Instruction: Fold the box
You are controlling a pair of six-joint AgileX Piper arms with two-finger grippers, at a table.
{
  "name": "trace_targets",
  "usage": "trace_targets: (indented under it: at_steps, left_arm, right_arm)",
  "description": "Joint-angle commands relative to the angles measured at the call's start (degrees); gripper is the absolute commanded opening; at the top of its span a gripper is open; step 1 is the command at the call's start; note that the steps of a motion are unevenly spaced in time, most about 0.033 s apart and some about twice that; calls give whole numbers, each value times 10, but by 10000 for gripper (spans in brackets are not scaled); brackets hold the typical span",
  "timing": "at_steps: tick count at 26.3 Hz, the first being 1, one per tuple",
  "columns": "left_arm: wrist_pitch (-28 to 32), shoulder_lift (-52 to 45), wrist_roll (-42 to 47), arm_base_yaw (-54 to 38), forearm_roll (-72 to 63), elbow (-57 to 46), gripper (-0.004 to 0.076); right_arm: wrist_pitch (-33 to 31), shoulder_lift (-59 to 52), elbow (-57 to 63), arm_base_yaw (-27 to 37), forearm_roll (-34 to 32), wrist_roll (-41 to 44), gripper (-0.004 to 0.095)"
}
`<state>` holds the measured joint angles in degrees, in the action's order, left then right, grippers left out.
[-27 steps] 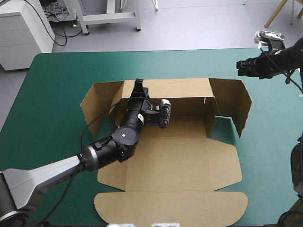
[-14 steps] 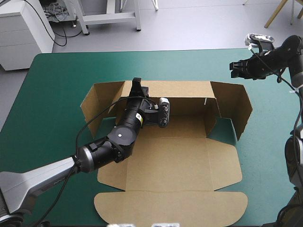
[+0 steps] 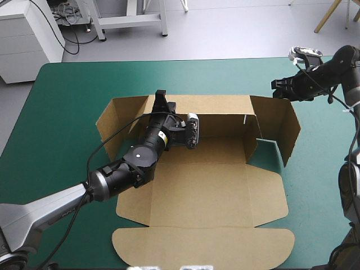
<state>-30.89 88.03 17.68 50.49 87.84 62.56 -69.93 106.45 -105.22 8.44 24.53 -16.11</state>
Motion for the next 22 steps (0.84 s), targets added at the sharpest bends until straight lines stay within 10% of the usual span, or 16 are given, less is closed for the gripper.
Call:
trace_targets:
  at_steps: [1, 22]
  left_arm:
    - [-1, -25, -4, -5, 13, 21, -8]
    - [-4, -4, -12, -5, 27, 21, -9]
  right_arm:
    - [11, -45, 13, 0, 17, -18, 468]
    - [186, -295, 395, -5, 247, -307, 441]
